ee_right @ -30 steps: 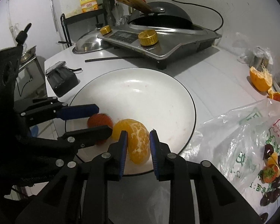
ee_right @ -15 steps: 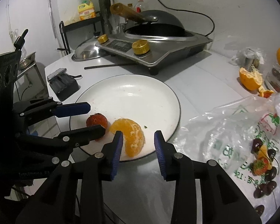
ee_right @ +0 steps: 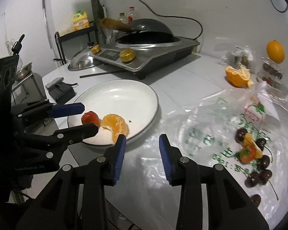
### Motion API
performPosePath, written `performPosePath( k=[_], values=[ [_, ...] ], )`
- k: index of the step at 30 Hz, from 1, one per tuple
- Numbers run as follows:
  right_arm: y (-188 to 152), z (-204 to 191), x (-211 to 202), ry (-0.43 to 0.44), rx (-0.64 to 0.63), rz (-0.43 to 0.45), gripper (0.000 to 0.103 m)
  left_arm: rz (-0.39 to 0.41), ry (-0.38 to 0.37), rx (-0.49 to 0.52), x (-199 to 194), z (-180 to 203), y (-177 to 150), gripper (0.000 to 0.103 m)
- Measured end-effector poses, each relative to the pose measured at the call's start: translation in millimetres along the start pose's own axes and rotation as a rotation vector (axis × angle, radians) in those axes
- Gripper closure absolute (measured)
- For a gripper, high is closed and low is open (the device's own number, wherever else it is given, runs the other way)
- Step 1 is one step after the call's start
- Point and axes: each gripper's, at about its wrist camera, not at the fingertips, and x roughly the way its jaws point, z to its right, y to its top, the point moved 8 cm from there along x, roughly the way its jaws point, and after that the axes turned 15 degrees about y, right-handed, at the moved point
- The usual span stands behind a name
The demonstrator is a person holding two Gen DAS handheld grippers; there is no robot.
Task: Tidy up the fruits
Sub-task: 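Open the right tool to drop the mandarin segment while the left tool releases the strawberry, then move both tools back to the bag and grasp a dark cherry with the right tool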
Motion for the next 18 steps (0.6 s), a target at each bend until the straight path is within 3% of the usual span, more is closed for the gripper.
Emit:
performPosePath(
  k=[2, 7, 18],
  values=[
    [-3, 4, -8, -0.009, 0.007, 0.011, 0.065, 0.008, 0.000, 0.002, -3, 6, 2, 0.034],
    [-10, 17, -30, -0.029, 0.028, 0.038, 0.058, 0.018, -0.006, 0.017, -9, 21, 7, 0.034],
    [-29, 39, -67, -0.063, 0.065, 0.080, 0.058, 0.026, -0.018, 0.078, -20, 62, 12, 0.034]
  ],
)
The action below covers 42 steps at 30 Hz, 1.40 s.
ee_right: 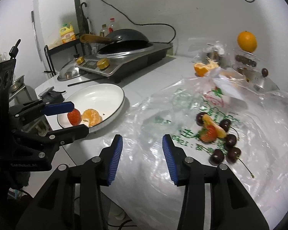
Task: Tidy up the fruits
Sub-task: 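Move both tools back to the bag and grasp a dark cherry with the right tool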
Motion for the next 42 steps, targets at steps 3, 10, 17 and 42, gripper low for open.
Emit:
performPosePath(
  k=[3, 10, 17, 42],
  values=[
    [-4, 7, -7, -0.008, 0.011, 0.009, 0.058, 0.002, -0.002, 0.015, -2, 9, 2, 0.034],
    [-14, 27, -23, -0.030, 0.042, 0.026, 0.058, 0.001, -0.009, 0.046, -4, 30, 5, 0.034],
    [-28, 49, -37, -0.059, 0.077, 0.035, 0.058, -0.002, -0.021, 0.076, -3, 50, 8, 0.034],
    [-68, 104, -41, -0.091, 0.110, -0.049, 0.058, -0.035, -0.037, 0.134, 10, 101, 11, 0.034]
  ],
)
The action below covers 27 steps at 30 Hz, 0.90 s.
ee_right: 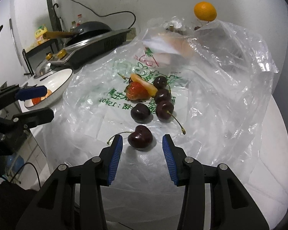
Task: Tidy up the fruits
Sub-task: 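Move both tools back to the bag and grasp a dark cherry with the right tool, then grasp a dark cherry with the left tool while the right tool holds its cherry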
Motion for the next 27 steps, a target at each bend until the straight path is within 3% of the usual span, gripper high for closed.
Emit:
performPosePath(
  k=[8, 13, 17, 27],
  values=[
    [-1, 1, 11, -0.003, -0.031, -0.035, 0.059, -0.010, 0.001, 0.004, 5, 4, 2, 0.034],
    [-1, -2, 17, 0.004, -0.061, -0.046, 0.071, -0.015, 0.000, 0.013, 9, 7, 4, 0.034],
    [0, -2, 18, 0.010, -0.067, -0.043, 0.071, -0.017, -0.002, 0.019, 11, 9, 6, 0.034],
    [12, 4, -6, 0.049, -0.044, 0.035, 0.071, -0.022, -0.007, 0.051, 19, 24, 12, 0.034]
  ],
)
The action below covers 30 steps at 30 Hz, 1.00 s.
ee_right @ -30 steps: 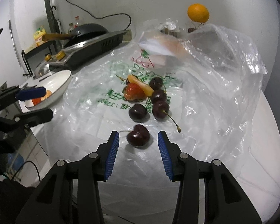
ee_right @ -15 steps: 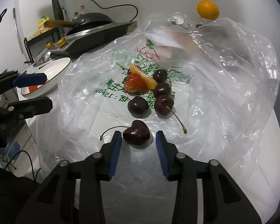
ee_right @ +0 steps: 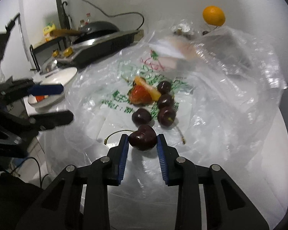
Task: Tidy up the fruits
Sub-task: 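Grasp a dark cherry with the left tool while the right tool holds its cherry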
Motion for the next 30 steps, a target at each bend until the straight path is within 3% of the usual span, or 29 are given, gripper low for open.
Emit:
performPosePath(
  k=[10, 30],
  values=[
    [18, 13, -31, 0.010, 0.015, 0.098, 0.071, -0.001, -0.008, 0.043, 8, 25, 8, 0.034],
    [25, 45, -44, 0.029, 0.037, 0.145, 0.071, 0.018, -0.016, 0.158, 36, 74, 28, 0.034]
  ],
)
